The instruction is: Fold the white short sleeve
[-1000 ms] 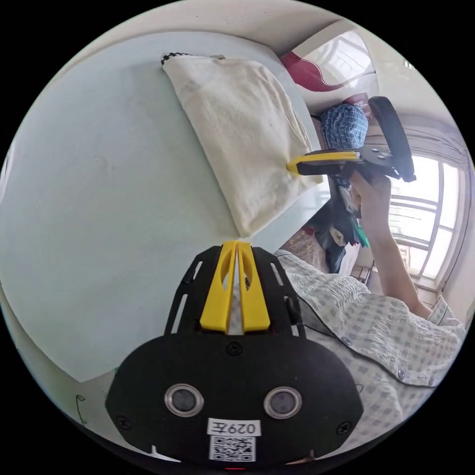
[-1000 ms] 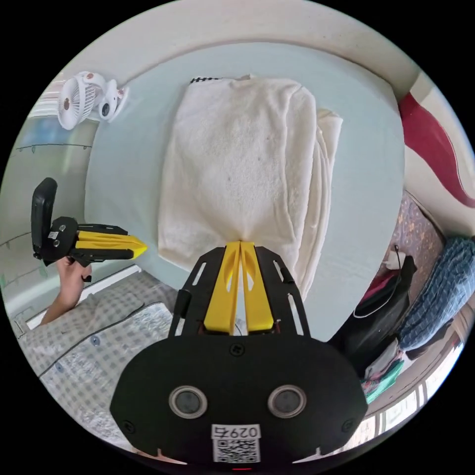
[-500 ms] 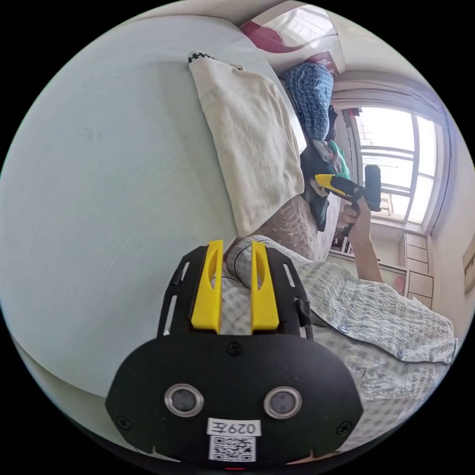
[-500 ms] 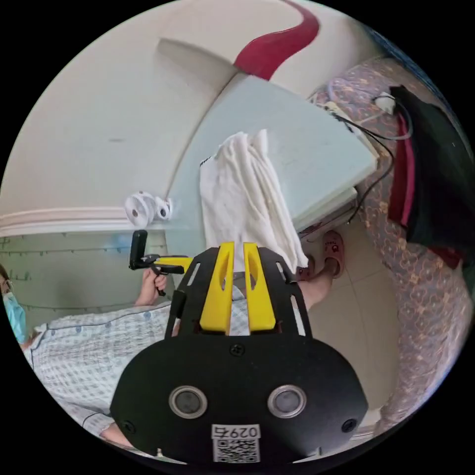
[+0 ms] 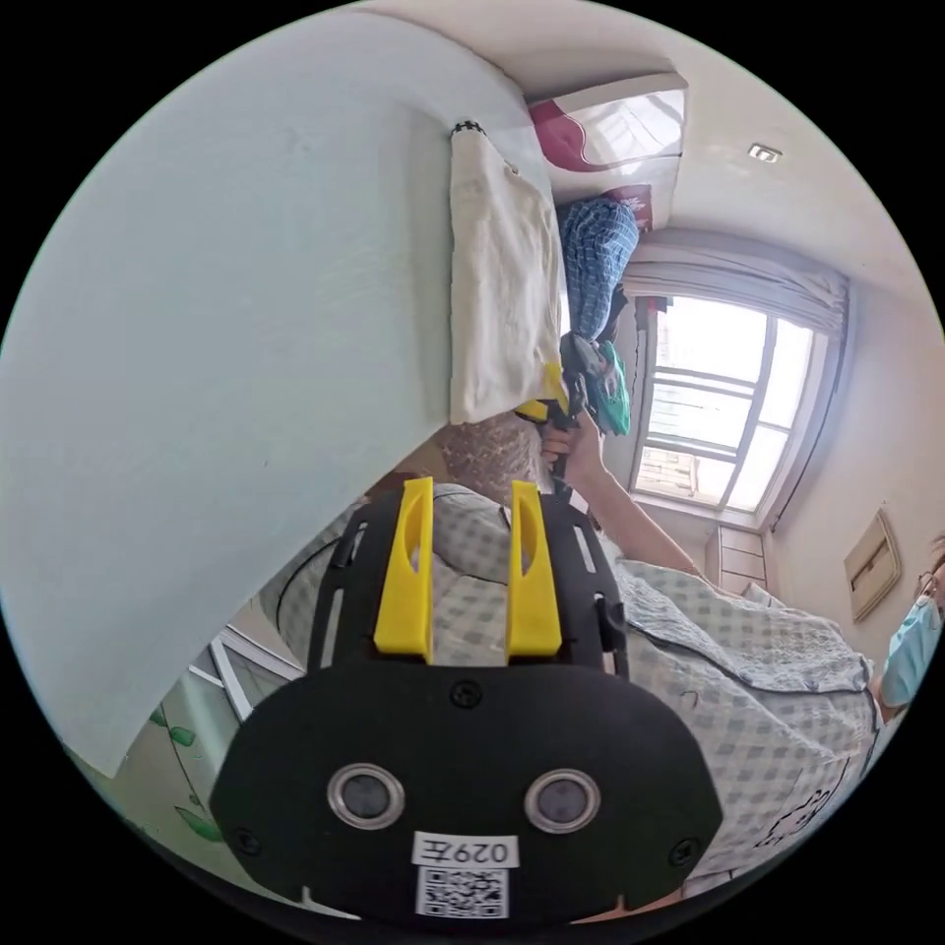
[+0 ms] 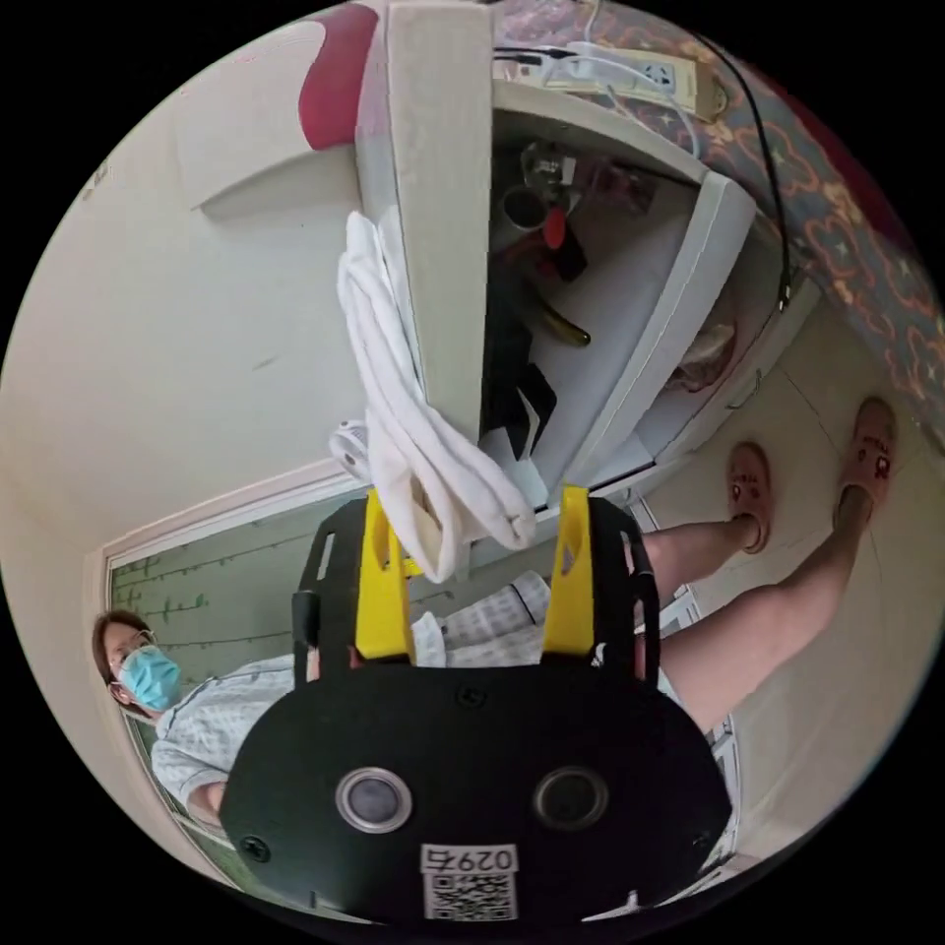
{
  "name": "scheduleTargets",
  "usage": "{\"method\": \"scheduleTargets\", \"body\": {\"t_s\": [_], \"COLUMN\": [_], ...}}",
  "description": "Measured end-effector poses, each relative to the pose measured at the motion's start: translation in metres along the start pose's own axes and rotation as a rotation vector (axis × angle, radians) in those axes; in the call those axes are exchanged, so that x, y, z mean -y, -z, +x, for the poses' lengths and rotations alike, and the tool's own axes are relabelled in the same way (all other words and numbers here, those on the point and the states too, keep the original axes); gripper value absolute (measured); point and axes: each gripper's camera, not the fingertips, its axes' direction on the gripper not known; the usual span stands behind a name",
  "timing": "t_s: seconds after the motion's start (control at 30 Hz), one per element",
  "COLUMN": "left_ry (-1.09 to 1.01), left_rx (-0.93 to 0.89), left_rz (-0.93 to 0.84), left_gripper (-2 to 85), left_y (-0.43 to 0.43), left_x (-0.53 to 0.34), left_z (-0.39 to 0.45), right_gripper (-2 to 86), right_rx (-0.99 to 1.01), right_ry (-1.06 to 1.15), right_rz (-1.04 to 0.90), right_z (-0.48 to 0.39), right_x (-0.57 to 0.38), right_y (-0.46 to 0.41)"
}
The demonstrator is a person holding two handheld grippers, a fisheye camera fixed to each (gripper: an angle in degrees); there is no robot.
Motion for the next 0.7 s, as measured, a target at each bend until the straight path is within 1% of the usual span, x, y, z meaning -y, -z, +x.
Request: {"method": "scheduleTargets", "body": {"t_s": [0.07, 0.13, 0.17, 0.27, 0.33, 0.5, 0.53, 0.57, 0.6, 0.63, 0.67, 0.7], "left_ry": [0.045, 0.081, 0.106, 0.161, 0.19, 0.226, 0.221, 0.219, 0.217, 0.204, 0.204, 0.199], "left_rx": [-0.053, -0.103, -0.131, -0.198, -0.254, -0.415, -0.452, -0.457, -0.449, -0.431, -0.412, -0.405], "left_rz": [0.05, 0.094, 0.133, 0.233, 0.274, 0.291, 0.298, 0.305, 0.306, 0.312, 0.298, 0.286], "left_gripper": [12.5, 14.2, 15.6, 16.2, 16.3, 15.0, 13.7, 10.2, 8.5, 3.9, 1.3, 0.9], "left_y": [-0.008, -0.016, -0.021, -0.036, -0.049, -0.094, -0.105, -0.114, -0.117, -0.122, -0.127, -0.129], "left_x": [-0.007, -0.01, -0.011, -0.016, -0.017, -0.012, -0.011, -0.012, -0.012, -0.014, -0.016, -0.017], "left_z": [-0.007, -0.011, -0.013, -0.016, -0.019, -0.013, -0.007, 0.001, 0.007, 0.02, 0.035, 0.044], "right_gripper": [4.2, 2.3, 1.7, 0.7, 0.5, 0.2, 0.2, 0.2, 0.2, 0.2, 0.2, 0.2], "right_rx": [0.052, 0.031, 0.046, 0.159, 0.201, 0.173, 0.161, 0.155, 0.154, 0.147, 0.122, 0.107], "right_ry": [0.084, 0.065, 0.039, -0.054, -0.097, -0.12, -0.125, -0.128, -0.127, -0.12, -0.108, -0.099], "right_rz": [0.064, 0.084, 0.069, 0.053, 0.044, -0.031, -0.049, -0.065, -0.071, -0.088, -0.108, -0.115], "right_z": [-0.016, -0.024, -0.029, -0.038, -0.045, -0.073, -0.081, -0.089, -0.094, -0.104, -0.114, -0.12], "right_x": [-0.019, -0.033, -0.041, -0.066, -0.08, -0.107, -0.113, -0.119, -0.123, -0.13, -0.139, -0.143], "right_y": [0.033, 0.057, 0.072, 0.109, 0.129, 0.19, 0.206, 0.223, 0.232, 0.249, 0.268, 0.277]}}
